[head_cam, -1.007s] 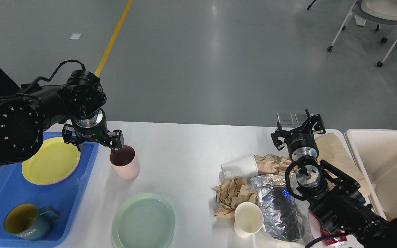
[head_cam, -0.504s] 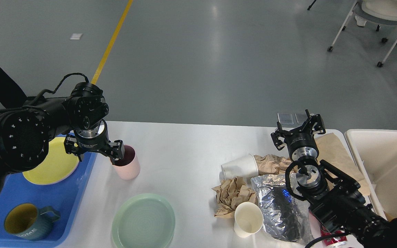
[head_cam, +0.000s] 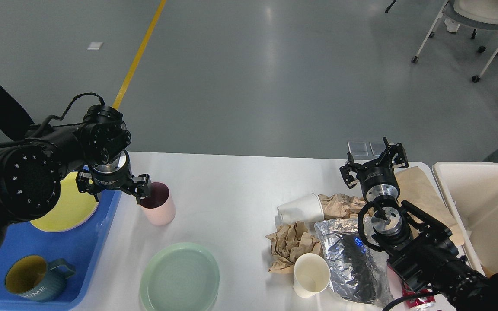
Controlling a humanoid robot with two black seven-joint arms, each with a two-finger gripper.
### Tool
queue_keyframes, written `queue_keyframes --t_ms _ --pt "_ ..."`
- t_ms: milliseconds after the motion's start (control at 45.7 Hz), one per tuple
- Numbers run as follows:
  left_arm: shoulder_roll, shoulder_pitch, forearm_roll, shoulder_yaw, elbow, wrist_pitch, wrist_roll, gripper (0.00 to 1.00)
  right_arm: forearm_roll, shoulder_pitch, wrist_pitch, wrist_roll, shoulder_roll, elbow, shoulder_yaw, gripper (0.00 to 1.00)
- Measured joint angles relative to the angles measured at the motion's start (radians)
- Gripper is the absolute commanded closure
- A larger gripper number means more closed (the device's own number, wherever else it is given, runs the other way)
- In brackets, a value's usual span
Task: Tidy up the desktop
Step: 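Move the left gripper over the pink cup and lower onto it, then close the left gripper on the pink cup rim and lift it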
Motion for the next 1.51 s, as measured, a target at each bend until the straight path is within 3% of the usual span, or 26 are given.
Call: queue_keyframes --t_ms 504,723,1073,1401,1511 --pt "-0.024 0.042 0.000 -0.032 0.055 0.000 0.000 0.04 0.000 0.000 0.000 0.000 0.000 0.000 0.000 0.00" --pt "-0.031 0.050 0.000 -0.034 0.057 0.010 0.000 0.09 0.000 0.000 0.000 0.000 0.000 0.000 0.000 0.00" --pt "-0.032 0.070 -0.005 -0.049 0.059 0.059 0.008 0.34 0.000 0.000 0.000 0.000 0.000 0.000 0.000 0.00" --pt "-0.028 0.091 -0.010 -0.134 0.059 0.061 0.110 0.60 0.000 0.000 0.000 0.000 0.000 0.000 0.000 0.00" --pt "-0.025 0.096 -0.010 -0.150 0.060 0.064 0.128 0.77 0.000 0.000 0.000 0.000 0.000 0.000 0.000 0.00"
